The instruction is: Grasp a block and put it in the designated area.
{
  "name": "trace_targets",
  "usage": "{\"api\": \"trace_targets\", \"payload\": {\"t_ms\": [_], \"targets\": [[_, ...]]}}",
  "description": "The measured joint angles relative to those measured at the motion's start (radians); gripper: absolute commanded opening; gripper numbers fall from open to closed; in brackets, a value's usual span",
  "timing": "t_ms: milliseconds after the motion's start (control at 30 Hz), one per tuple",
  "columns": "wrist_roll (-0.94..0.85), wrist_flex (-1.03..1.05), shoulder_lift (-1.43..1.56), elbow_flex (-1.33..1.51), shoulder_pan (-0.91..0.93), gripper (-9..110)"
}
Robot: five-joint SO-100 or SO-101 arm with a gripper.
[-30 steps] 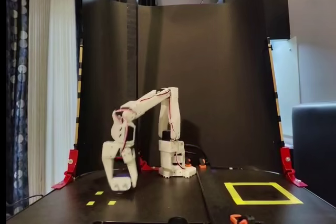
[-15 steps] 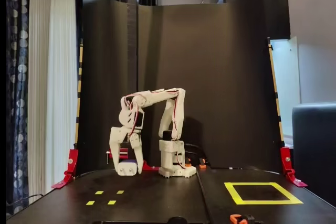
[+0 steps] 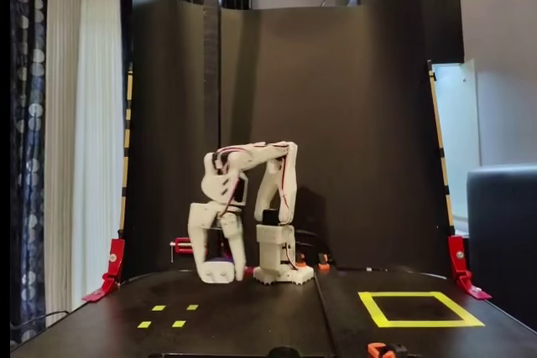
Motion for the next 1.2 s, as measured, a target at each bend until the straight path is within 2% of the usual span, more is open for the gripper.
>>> {"api": "trace_targets", "payload": {"t_ms": [500,1200], "targets": [[0.460,0.083,-0.115,-0.156,-0.388,23],[0.948,0.169,-0.350,-0.396,-0.927,23]]}}
